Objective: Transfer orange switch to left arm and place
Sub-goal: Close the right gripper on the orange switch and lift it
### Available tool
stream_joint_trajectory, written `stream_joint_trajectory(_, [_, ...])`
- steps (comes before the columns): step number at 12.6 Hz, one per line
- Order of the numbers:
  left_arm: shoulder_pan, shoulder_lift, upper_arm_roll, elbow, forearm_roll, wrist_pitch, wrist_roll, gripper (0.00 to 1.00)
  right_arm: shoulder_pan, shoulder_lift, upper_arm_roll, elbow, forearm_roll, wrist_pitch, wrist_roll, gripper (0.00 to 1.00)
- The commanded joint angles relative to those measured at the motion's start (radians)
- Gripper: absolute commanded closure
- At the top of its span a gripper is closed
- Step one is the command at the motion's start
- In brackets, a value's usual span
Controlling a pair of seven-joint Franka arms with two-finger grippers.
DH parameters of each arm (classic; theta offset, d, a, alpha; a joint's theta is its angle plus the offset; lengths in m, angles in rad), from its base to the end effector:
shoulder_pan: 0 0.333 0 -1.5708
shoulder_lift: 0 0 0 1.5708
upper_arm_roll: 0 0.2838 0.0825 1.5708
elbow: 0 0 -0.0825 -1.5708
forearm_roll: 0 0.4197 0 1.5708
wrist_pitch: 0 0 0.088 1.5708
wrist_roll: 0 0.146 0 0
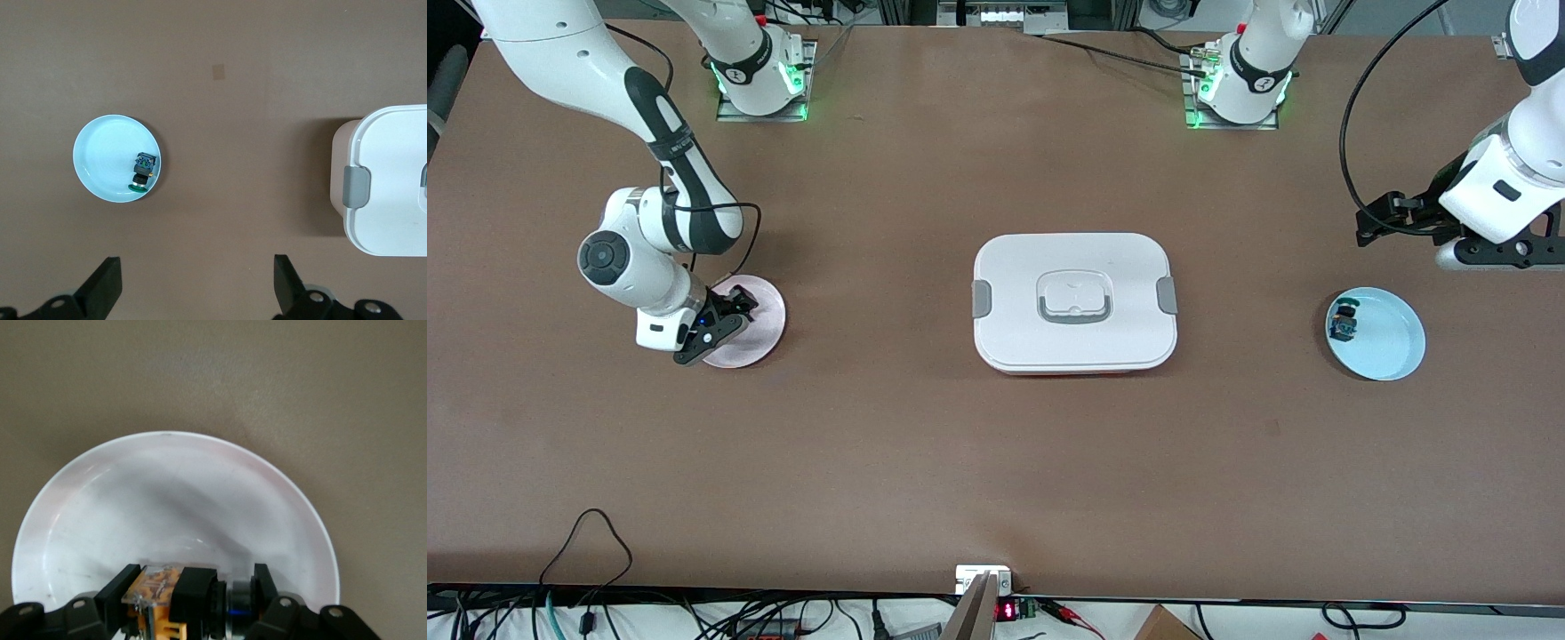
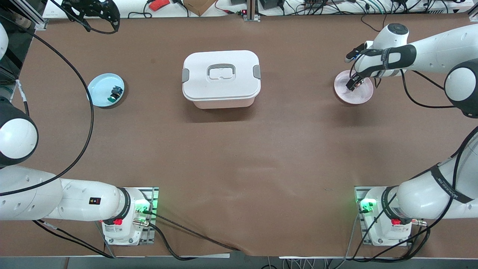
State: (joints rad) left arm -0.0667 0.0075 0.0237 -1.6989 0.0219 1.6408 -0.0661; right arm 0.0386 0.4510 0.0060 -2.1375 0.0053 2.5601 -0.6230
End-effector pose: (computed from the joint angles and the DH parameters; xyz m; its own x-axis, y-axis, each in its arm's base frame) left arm 0.5895 -0.0223 0.4898 0.9977 0.0216 -0.0640 0.0200 -0.9995 -0.0262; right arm 0.5719 0.0259 0.0902 0.7881 0.6152 -0.0199 0.6148 -0.7884 -0.0210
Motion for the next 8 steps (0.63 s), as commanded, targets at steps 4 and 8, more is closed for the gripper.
stream_joint_trajectory(4, [-0.004, 0.016, 0.004, 0.035, 0.01, -0.024, 0.011, 0.0, 0.076, -0.058, 0.011, 0.21, -0.045, -0.326, -0.066, 1.0])
stream_joint_trajectory(8, [-0.002, 0.016, 0.004, 0.039, 0.009, -0.024, 0.009, 0.0, 0.141, -0.078, 0.109, 0.399, 0.058, -0.541, -0.143, 1.0])
